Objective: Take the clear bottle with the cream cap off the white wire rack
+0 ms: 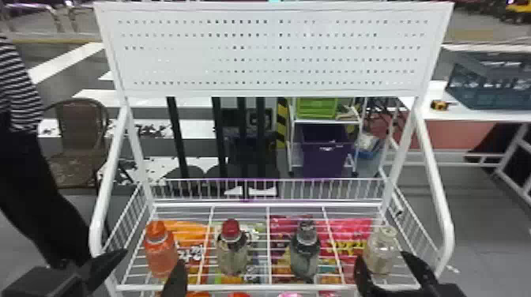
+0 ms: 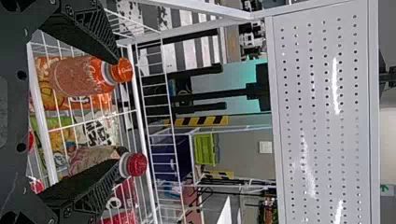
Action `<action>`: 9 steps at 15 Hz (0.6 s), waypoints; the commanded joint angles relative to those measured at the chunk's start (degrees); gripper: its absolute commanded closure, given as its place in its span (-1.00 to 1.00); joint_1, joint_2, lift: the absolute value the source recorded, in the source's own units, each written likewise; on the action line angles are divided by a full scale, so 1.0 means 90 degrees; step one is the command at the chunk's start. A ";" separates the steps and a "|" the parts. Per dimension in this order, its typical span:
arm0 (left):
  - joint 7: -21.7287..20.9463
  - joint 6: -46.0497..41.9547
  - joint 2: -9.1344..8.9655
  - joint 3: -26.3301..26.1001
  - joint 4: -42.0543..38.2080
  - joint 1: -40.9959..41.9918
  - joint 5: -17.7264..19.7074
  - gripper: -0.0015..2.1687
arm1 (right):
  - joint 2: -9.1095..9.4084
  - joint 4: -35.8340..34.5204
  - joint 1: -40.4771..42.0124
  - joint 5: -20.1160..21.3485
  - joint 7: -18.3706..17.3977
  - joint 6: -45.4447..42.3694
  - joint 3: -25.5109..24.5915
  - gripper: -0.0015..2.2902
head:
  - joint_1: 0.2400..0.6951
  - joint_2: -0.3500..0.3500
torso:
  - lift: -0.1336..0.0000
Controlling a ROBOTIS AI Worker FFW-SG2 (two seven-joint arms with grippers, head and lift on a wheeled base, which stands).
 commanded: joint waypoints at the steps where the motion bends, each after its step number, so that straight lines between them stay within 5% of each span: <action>1: 0.0000 0.0045 0.0034 0.0028 -0.0053 0.0039 -0.0005 -0.87 | 0.0006 0.0219 -0.0277 0.0119 -0.0081 0.0021 0.0011 -0.92 | 0.14 0.00 | 1.00; 3: 0.0000 0.0045 0.0053 0.0037 -0.0112 0.0088 -0.0005 -0.87 | 0.0006 0.0365 -0.0492 0.0167 -0.0071 0.0138 0.0001 -0.91 | 0.14 0.00 | 1.00; 7: 0.0000 0.0026 0.0053 0.0047 -0.0190 0.0176 -0.0005 -0.87 | 0.0006 0.0063 -0.0365 0.0109 -0.0081 0.0489 0.0021 0.05 | 0.14 0.00 | 1.00; 9: 0.0000 0.0026 0.0053 -0.0012 -0.0200 0.0225 -0.0005 -0.87 | 0.0006 -0.0338 -0.0072 -0.0135 -0.0081 0.0665 -0.0038 0.16 | 0.14 0.00 | 1.00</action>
